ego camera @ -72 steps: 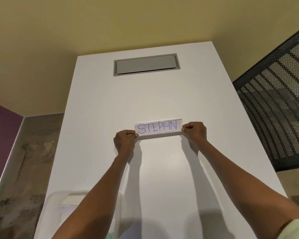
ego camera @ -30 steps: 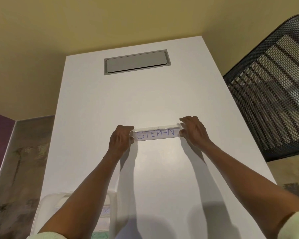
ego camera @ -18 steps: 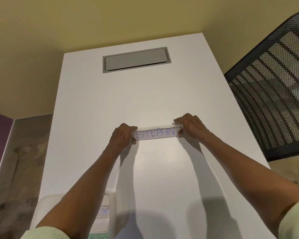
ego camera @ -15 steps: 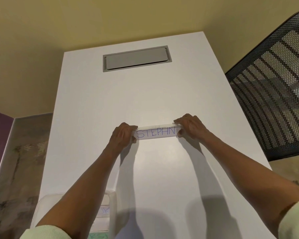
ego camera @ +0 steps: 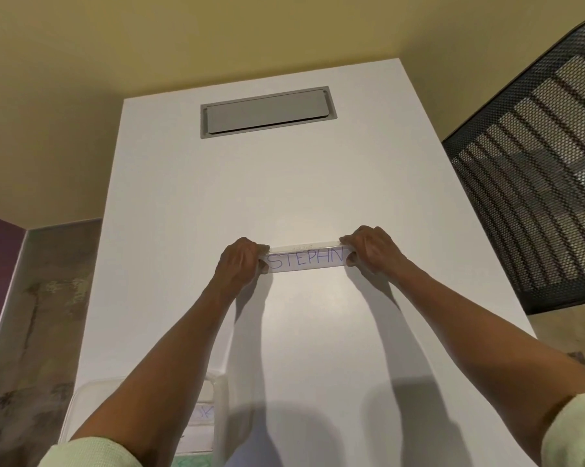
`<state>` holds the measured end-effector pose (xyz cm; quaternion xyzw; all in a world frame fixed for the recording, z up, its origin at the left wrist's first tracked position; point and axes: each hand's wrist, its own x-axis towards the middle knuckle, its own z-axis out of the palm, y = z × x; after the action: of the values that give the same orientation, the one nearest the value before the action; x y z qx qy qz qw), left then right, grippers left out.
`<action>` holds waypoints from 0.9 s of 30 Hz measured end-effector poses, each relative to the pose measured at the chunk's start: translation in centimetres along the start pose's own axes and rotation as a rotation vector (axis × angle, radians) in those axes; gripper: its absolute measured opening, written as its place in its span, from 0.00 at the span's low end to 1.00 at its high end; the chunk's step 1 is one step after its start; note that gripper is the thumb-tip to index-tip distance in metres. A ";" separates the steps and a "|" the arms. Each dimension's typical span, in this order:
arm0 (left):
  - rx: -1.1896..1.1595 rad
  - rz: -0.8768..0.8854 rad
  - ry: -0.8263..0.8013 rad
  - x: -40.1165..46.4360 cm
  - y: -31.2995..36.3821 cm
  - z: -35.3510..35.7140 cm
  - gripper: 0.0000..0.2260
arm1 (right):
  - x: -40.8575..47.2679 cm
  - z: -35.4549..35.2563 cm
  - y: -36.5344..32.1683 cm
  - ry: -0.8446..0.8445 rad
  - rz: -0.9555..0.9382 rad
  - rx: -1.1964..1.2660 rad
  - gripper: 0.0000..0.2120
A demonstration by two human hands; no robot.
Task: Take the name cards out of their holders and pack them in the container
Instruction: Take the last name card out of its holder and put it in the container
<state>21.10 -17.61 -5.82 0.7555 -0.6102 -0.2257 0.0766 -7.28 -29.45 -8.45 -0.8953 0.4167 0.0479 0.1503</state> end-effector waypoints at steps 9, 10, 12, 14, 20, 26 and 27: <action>0.079 -0.039 -0.048 0.5 0.7 -0.6 0.14 | -0.3 -1.3 -0.6 -0.015 -0.003 -0.042 0.14; 0.073 -0.047 -0.053 0.4 0.8 -0.6 0.14 | -0.5 -1.3 -0.7 -0.011 -0.005 -0.046 0.13; 0.072 -0.050 -0.055 0.2 1.0 -0.8 0.15 | -0.9 -1.6 -0.8 0.007 -0.008 -0.047 0.09; 0.090 -0.034 -0.054 -0.2 1.3 -1.3 0.15 | -1.2 -2.0 -1.0 0.010 -0.011 -0.037 0.12; 0.127 -0.008 -0.013 -2.1 2.1 -3.7 0.16 | -2.5 -4.6 -2.3 0.000 0.032 -0.030 0.14; 0.170 0.037 0.066 -4.8 3.1 -6.3 0.18 | -4.7 -7.0 -3.9 0.060 0.027 0.032 0.18; 0.184 0.046 0.072 -5.3 3.3 -6.8 0.19 | -5.1 -7.5 -4.2 0.067 0.026 0.040 0.18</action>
<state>20.31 -14.48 2.83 0.7529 -0.6423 -0.1396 0.0337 -7.69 -25.47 0.68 -0.8875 0.4342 0.0117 0.1538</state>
